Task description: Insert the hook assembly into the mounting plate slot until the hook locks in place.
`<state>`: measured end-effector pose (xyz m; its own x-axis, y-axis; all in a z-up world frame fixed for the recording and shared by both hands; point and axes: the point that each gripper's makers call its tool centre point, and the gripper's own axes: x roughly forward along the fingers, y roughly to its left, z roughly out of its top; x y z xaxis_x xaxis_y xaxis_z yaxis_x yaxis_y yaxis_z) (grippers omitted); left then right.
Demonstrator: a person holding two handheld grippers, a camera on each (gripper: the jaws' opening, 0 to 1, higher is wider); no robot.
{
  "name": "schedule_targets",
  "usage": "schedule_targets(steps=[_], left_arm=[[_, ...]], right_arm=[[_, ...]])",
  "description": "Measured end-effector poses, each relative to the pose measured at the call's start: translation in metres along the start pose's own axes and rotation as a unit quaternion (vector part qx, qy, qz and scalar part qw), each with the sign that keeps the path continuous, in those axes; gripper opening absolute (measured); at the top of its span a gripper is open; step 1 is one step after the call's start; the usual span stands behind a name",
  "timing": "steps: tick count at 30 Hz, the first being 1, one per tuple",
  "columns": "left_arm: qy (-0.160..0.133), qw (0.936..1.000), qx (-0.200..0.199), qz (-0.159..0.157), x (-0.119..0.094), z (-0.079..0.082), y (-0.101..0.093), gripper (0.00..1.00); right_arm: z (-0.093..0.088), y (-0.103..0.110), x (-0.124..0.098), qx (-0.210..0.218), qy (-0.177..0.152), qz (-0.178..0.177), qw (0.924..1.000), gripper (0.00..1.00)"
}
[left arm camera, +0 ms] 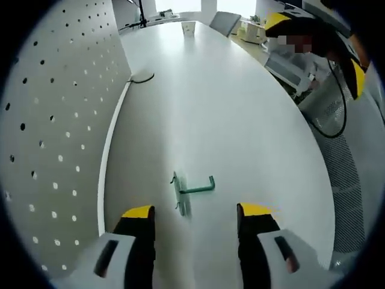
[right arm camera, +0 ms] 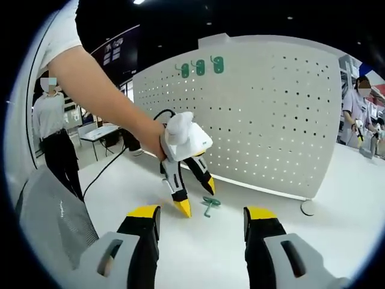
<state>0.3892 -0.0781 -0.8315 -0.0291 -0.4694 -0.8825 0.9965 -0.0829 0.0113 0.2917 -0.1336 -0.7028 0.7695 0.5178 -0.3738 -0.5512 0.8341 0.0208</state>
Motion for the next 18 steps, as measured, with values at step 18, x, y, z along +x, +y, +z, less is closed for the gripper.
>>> schedule_targets(steps=[18], left_arm=[[0.013, 0.9991, -0.028, 0.029, 0.0002, 0.0021, 0.0113, 0.12]], right_arm=[[0.0002, -0.003, -0.0019, 0.007, -0.001, -0.006, 1.0, 0.53]])
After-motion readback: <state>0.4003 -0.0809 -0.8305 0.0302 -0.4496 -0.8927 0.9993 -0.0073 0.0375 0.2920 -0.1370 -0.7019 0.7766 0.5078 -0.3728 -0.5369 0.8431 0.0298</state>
